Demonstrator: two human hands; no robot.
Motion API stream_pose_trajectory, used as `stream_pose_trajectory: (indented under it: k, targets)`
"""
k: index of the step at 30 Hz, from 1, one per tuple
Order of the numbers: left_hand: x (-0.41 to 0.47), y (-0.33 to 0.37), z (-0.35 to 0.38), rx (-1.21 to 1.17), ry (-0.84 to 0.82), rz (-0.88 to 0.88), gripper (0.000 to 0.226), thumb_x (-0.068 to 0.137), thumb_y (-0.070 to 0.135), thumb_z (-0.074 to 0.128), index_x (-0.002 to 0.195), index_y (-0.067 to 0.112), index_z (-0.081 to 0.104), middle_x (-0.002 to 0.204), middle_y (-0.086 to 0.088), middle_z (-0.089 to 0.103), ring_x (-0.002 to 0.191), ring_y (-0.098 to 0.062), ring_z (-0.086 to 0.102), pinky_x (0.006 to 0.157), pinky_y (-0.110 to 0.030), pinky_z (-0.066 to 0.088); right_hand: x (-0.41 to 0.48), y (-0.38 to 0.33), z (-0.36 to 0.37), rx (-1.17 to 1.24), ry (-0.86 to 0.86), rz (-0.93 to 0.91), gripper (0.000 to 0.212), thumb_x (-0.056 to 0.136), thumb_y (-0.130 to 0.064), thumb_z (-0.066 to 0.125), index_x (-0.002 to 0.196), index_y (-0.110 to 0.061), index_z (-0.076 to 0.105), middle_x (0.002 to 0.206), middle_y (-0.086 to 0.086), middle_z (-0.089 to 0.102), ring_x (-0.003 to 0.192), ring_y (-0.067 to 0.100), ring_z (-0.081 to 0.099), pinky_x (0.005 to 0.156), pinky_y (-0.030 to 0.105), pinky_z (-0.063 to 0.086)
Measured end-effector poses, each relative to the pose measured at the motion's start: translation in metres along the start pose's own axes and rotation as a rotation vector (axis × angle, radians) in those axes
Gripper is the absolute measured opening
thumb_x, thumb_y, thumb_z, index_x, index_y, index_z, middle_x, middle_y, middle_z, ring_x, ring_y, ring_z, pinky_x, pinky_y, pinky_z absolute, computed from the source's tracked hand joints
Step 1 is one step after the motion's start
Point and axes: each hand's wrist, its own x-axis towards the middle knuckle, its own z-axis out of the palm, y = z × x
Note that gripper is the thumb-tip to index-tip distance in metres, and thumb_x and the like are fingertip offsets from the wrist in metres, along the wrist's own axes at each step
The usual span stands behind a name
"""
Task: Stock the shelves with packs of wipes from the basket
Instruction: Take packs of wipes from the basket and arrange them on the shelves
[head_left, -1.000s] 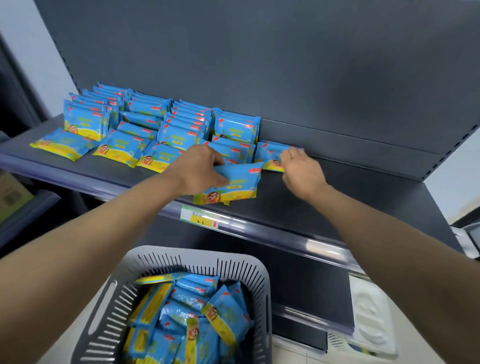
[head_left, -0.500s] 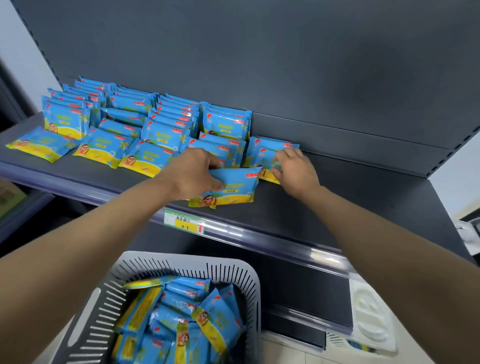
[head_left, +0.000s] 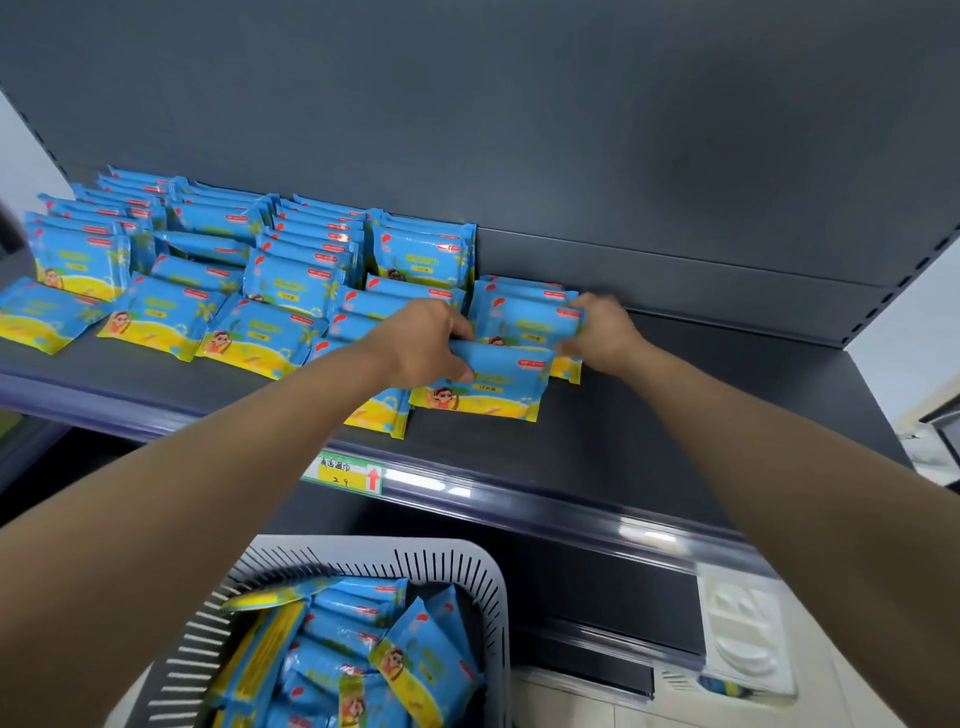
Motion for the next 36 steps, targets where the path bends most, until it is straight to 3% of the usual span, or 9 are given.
stream_pose_trajectory:
  k: [3, 6, 8, 12, 16, 18, 21, 29, 36]
  targets:
    - [0.012, -0.002, 0.003, -0.019, 0.0, -0.004, 0.016, 0.073, 0.018, 0.077, 0.085, 0.019, 0.067, 0.069, 0.009, 0.059, 0.063, -0.008, 0.053, 0.054, -0.018, 0.038, 0.007, -0.004, -0.006, 0.088, 0.124, -0.062, 0.044, 0.074, -0.007, 0.073, 0.115, -0.007, 0.058, 0.118, 0.016, 0.051, 0.103, 0.027, 0.056, 0.082, 0.025, 0.042]
    - [0.026, -0.002, 0.007, -0.011, 0.014, -0.01, 0.023, 0.074, 0.017, 0.076, 0.096, 0.013, 0.068, 0.085, 0.0, 0.065, 0.077, -0.017, 0.059, 0.069, -0.027, 0.048, 0.01, -0.004, -0.008, 0.121, 0.143, -0.114, 0.04, 0.076, -0.004, 0.07, 0.114, -0.008, 0.058, 0.116, 0.015, 0.048, 0.1, 0.025, 0.053, 0.078, 0.022, 0.04]
    - [0.037, -0.002, 0.009, 0.009, 0.023, -0.014, 0.031, 0.076, 0.018, 0.075, 0.105, 0.013, 0.067, 0.098, -0.003, 0.064, 0.087, -0.021, 0.058, 0.08, -0.033, 0.049, 0.014, -0.003, -0.008, 0.146, 0.137, -0.127, 0.037, 0.076, -0.003, 0.07, 0.112, -0.007, 0.059, 0.114, 0.015, 0.048, 0.098, 0.026, 0.054, 0.078, 0.024, 0.044]
    - [0.059, 0.001, 0.01, 0.073, 0.022, 0.006, 0.035, 0.078, 0.016, 0.073, 0.111, 0.013, 0.063, 0.102, -0.005, 0.062, 0.086, -0.021, 0.056, 0.078, -0.031, 0.048, 0.026, 0.002, -0.011, 0.187, 0.09, -0.114, 0.034, 0.076, 0.0, 0.07, 0.108, -0.009, 0.062, 0.103, 0.011, 0.048, 0.085, 0.025, 0.057, 0.079, 0.037, 0.054]
    - [0.076, 0.0, 0.015, 0.175, 0.03, 0.008, 0.041, 0.079, 0.019, 0.071, 0.119, 0.014, 0.059, 0.112, -0.008, 0.061, 0.096, -0.024, 0.055, 0.081, -0.031, 0.046, 0.033, 0.007, -0.012, 0.312, 0.014, -0.055, 0.036, 0.082, 0.002, 0.062, 0.116, -0.009, 0.06, 0.117, 0.018, 0.058, 0.092, 0.026, 0.062, 0.081, 0.038, 0.055]
    - [0.081, -0.001, 0.019, 0.267, 0.034, 0.013, 0.047, 0.081, 0.023, 0.069, 0.125, 0.014, 0.056, 0.121, -0.009, 0.057, 0.108, -0.026, 0.051, 0.09, -0.035, 0.044, 0.033, 0.009, -0.014, 0.253, 0.051, -0.069, 0.035, 0.084, -0.001, 0.059, 0.118, -0.01, 0.06, 0.12, 0.013, 0.06, 0.103, 0.025, 0.06, 0.091, 0.036, 0.05]
    - [0.084, -0.004, 0.024, 0.352, 0.071, 0.033, 0.05, 0.082, 0.026, 0.068, 0.128, 0.014, 0.052, 0.122, -0.011, 0.054, 0.112, -0.028, 0.046, 0.093, -0.036, 0.04, 0.025, 0.008, -0.017, 0.157, 0.169, -0.095, 0.033, 0.087, -0.003, 0.054, 0.118, -0.009, 0.06, 0.119, 0.011, 0.059, 0.104, 0.023, 0.057, 0.087, 0.026, 0.044]
    - [0.06, 0.001, 0.021, 0.34, 0.187, 0.117, 0.05, 0.084, 0.024, 0.064, 0.129, 0.01, 0.047, 0.121, -0.012, 0.051, 0.113, -0.029, 0.046, 0.095, -0.039, 0.039, -0.024, -0.025, -0.021, -0.009, 0.297, -0.298, 0.029, 0.091, -0.01, 0.049, 0.119, -0.008, 0.057, 0.119, 0.009, 0.055, 0.113, 0.024, 0.049, 0.092, 0.033, 0.041]
    - [-0.014, 0.009, -0.016, 0.257, 0.461, 0.282, 0.044, 0.084, 0.019, 0.065, 0.124, 0.008, 0.053, 0.118, -0.012, 0.055, 0.111, -0.031, 0.049, 0.097, -0.038, 0.035, -0.084, -0.073, -0.031, -0.172, 0.443, -0.487, 0.03, 0.09, -0.013, 0.052, 0.118, -0.005, 0.058, 0.119, 0.011, 0.057, 0.11, 0.029, 0.05, 0.095, 0.037, 0.037]
